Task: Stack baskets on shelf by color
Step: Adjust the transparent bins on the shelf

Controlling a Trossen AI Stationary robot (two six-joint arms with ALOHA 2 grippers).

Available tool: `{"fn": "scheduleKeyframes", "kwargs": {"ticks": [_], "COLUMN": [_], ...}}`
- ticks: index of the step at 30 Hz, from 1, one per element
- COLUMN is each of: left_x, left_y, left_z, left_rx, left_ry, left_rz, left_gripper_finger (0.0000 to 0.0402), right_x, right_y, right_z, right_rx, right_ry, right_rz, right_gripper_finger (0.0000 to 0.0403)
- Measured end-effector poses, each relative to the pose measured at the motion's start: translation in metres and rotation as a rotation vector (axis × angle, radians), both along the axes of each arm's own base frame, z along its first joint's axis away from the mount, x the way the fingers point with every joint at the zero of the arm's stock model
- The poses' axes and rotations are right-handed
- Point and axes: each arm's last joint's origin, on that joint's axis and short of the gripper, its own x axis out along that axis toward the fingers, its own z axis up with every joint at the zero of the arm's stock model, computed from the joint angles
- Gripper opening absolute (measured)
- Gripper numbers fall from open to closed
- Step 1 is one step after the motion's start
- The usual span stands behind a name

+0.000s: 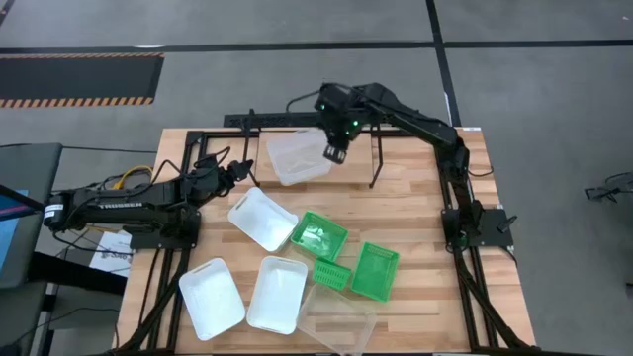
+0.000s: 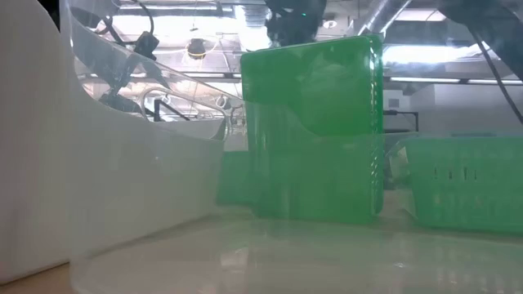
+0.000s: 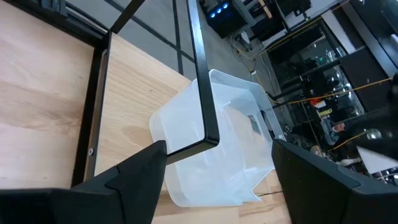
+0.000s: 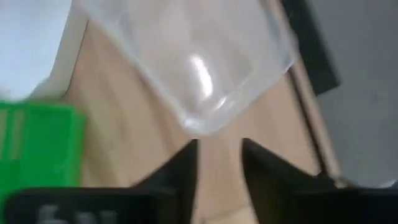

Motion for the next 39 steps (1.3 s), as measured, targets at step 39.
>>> {"fn": "scheduleKeyframes", "kwargs": {"ticks": [39], "left_x": [-0.003], "left_y": [0.010], "left_z": [-0.002], "left_rx": [-0.014], "left_ry": [0.027], "left_rz": [0.000], "left_gripper_finger": [0.0279], "right_x": [0.038], "right_y": [-0.066], "right_z": [-0.087], "right_rx": [-0.280], "right_ry": [-0.252], "right_rz": [-0.022], "right_gripper_finger": [0.0011]}}
